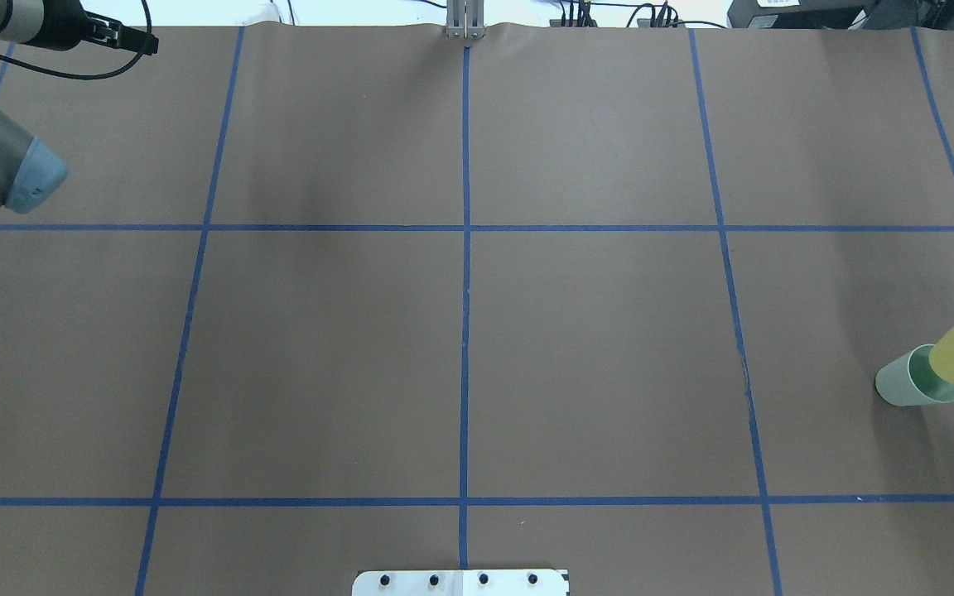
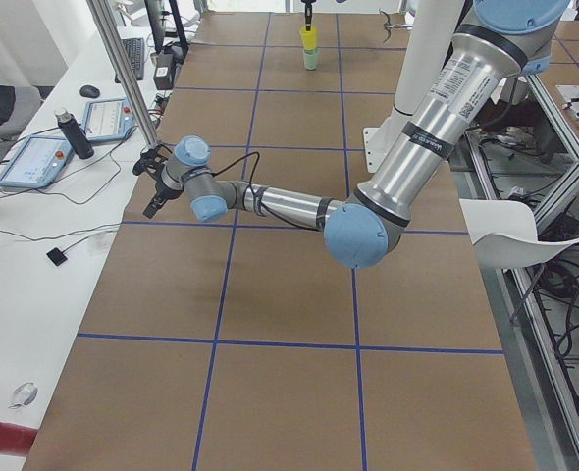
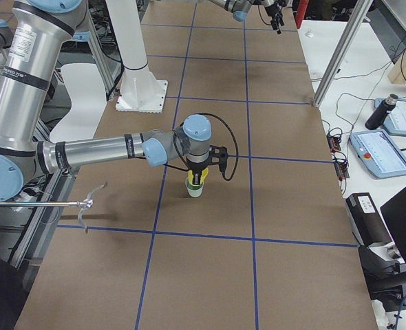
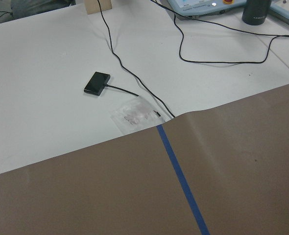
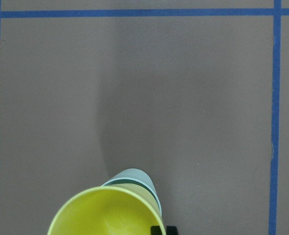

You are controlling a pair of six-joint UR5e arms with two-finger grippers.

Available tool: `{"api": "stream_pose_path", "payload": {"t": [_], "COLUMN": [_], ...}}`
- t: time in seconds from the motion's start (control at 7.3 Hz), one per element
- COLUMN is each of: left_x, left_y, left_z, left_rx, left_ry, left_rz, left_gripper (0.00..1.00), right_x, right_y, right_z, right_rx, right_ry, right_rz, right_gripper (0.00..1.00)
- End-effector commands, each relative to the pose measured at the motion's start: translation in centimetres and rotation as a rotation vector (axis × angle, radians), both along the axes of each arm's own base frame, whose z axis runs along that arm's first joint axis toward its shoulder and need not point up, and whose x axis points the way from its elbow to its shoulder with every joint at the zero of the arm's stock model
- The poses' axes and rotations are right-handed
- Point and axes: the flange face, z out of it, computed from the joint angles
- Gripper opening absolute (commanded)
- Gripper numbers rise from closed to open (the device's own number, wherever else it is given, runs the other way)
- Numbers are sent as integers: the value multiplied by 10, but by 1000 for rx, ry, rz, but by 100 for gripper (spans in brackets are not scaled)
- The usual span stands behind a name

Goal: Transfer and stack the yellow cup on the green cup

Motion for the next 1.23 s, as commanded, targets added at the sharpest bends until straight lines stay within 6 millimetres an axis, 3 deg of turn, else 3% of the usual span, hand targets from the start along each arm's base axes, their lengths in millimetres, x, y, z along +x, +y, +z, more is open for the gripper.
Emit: {"api": "stream_pose_path", "payload": {"t": [0.0, 0.82, 1.1], "left_x": [0, -1, -2], "left_y": [0, -1, -1], "left_z": [0, 0, -1], "left_rx": [1, 0, 1], "left_ry": [0, -1, 0], "left_rz": [0, -3, -4], "left_gripper": [100, 100, 100], "right_x": [-3, -8, -10], "right_y": [0, -1, -1], "right_z": [2, 17, 19], "right_rx": [-8, -22, -16], "right_ry": [-8, 3, -6], "right_rz": [-8, -27, -21], "right_gripper": [0, 0, 9]}}
